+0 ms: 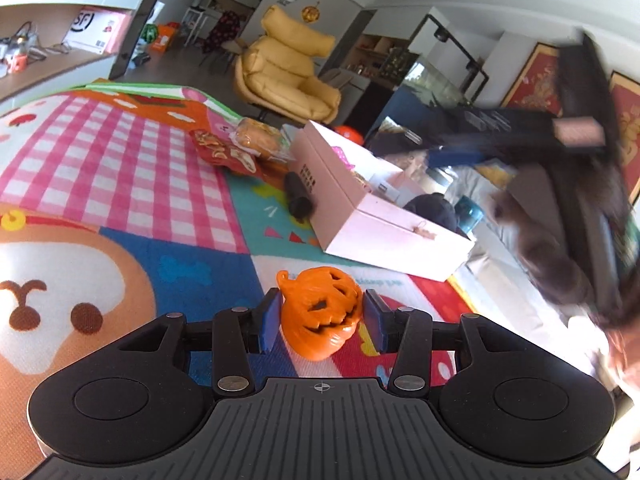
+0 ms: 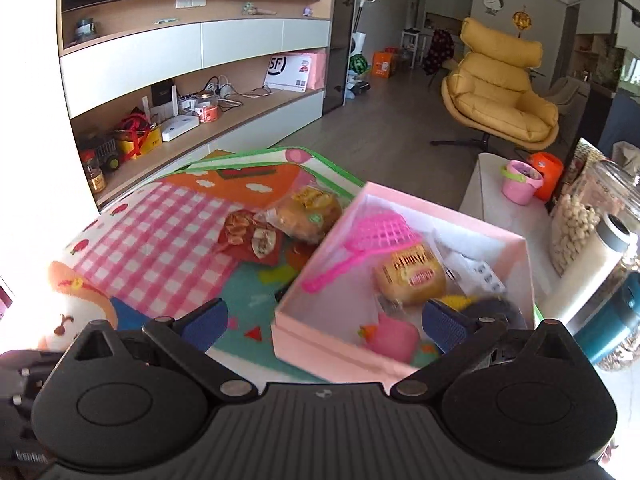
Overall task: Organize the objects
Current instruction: 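Grasp the bagged yellow-labelled bun with the right tool while the left tool holds the pumpkin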
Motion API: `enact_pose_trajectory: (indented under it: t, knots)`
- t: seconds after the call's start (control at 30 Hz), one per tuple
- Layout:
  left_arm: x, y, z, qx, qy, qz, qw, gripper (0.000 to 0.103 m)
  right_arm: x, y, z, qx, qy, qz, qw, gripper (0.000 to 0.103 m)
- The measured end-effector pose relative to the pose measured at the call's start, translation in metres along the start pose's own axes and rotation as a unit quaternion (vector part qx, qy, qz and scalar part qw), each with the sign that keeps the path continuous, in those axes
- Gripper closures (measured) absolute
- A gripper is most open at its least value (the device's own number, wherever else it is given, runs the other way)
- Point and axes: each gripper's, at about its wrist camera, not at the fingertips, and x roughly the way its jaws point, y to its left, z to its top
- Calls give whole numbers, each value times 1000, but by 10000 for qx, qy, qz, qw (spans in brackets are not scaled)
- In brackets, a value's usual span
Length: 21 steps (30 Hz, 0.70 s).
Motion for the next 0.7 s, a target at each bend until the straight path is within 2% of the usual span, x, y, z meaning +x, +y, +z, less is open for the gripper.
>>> enact_pose_trajectory:
  t: [0.2,0.3,0.37,0.5,0.53,0.57,0.6,0.7]
  knots:
    - [-5,2,-1,-37,-198,-61,9998,55,103,18,78,-43,551,-422,9976,0]
    - [-6,4,-1,-116,-248,-92,9996,55,153,27,95,28,838,-648,9944,10]
    - [-6,8,0,-224,-253,-115,9994,55,172,36,102,-169,788,-914,9926,9]
    - [-7,14,2,-419,-247,-169,9987,55,206,36,106,-228,1047,-1252,9863,12]
    - [-7,15,1,-437,-246,-194,9986,55,210,35,105,-221,1156,-1202,9857,21]
    - [-7,14,1,-433,-247,-203,9986,55,211,37,104,-245,1220,-1112,9860,38]
    - [-8,14,1,-420,-254,-206,9986,55,208,40,101,-321,1237,-1040,9863,43]
    - [-9,13,1,-384,-277,-202,9987,55,192,52,89,-586,1172,-832,9879,47]
